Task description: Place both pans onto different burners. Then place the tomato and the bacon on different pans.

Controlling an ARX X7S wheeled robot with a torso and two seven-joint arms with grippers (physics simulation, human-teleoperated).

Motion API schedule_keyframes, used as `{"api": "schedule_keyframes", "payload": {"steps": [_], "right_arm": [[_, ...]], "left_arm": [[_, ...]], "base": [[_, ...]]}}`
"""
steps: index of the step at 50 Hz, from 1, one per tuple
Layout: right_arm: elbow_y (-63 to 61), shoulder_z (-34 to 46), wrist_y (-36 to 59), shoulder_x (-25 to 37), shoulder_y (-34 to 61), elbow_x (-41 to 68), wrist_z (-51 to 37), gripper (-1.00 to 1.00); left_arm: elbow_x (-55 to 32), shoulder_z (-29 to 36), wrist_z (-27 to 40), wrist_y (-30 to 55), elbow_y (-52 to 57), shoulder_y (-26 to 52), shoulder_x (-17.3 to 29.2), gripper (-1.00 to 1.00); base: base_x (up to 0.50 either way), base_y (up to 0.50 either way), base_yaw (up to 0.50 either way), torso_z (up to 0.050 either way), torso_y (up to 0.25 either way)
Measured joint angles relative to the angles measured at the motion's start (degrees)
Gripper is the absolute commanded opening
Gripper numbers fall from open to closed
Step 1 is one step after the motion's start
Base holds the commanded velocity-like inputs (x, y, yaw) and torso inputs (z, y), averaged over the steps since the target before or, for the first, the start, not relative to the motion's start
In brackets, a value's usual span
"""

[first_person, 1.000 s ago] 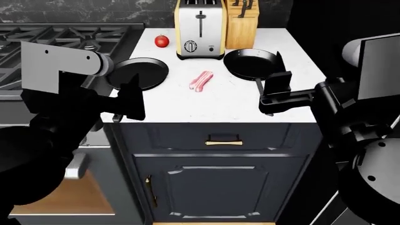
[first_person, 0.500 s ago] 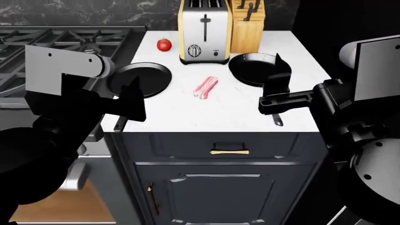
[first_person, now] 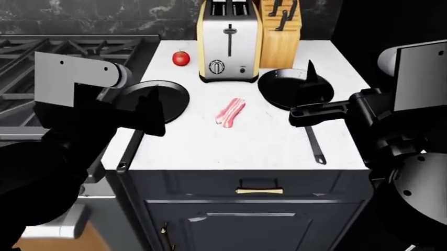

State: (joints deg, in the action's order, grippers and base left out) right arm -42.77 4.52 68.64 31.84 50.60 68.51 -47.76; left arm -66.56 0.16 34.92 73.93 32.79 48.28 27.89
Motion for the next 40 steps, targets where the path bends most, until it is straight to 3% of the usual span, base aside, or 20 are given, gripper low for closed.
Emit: {"api": "schedule_keyframes", "payload": {"steps": [40], "right_arm": [[0.6,0.5,-2.3,1.1,-1.6,-1.0,0.5,1.0]], "left_arm": [[-0.6,1.3,1.2,-1.2,-0.4,0.3,1.0,1.0]], "base": [[0.21,0.0,0.0,0.0,0.0]]}}
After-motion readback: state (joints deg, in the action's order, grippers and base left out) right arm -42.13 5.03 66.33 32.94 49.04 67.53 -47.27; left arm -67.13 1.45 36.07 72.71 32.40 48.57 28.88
